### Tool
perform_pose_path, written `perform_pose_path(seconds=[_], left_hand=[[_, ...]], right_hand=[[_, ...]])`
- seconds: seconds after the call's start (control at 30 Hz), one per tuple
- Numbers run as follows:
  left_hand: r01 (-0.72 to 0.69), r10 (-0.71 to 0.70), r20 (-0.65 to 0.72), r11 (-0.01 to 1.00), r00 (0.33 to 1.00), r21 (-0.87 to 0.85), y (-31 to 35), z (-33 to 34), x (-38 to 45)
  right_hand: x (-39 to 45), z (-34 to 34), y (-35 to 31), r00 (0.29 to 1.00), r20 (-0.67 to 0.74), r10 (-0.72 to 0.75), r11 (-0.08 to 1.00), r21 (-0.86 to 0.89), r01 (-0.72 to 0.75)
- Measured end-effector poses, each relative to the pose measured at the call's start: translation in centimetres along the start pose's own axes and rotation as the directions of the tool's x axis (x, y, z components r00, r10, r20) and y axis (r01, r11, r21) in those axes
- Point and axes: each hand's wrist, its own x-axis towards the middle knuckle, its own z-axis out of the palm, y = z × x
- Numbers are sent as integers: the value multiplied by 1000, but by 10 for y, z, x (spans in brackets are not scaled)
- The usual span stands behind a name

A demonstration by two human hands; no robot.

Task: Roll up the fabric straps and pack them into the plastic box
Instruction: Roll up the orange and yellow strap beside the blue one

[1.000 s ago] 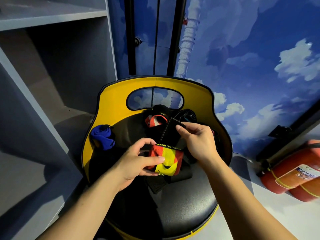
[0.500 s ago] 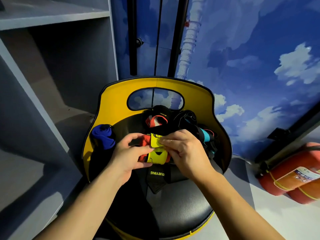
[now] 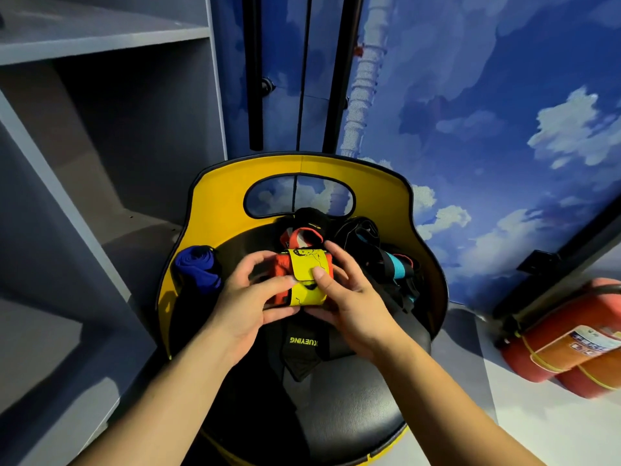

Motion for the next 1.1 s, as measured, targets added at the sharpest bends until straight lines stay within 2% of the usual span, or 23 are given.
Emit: perform_pose_path(seconds=[0.1, 0.2, 0.47, 0.7, 0.87, 0.97, 1.1], left_hand=[[8, -8, 52, 1000, 999, 12, 2, 2, -2], [-28, 29, -8, 993, 1000, 112, 1, 7, -3], [-102, 104, -5, 982, 995, 159, -1, 8, -5], [-156, 172, -57, 965, 983, 209, -8, 11, -8], [-99, 109, -72, 986, 991, 136, -3, 11, -6], [-59, 62, -31, 994, 998, 87, 2, 4, -4], [-63, 58, 52, 993, 997, 97, 1, 2, -5]], right_hand=[[-1, 1, -5, 1000, 20, -24, 1000, 6, 24], [-2, 4, 0, 996, 9, -93, 995, -37, 93], [-2, 5, -3, 1000, -2, -23, 999, -36, 23], [1, 12, 5, 981, -104, -166, 979, -135, 151], [1, 10, 6, 986, -74, -151, 973, -186, 135], [0, 6, 1, 992, 15, -123, 971, -207, 123], [2, 2, -4, 991, 9, -130, 976, -174, 129]])
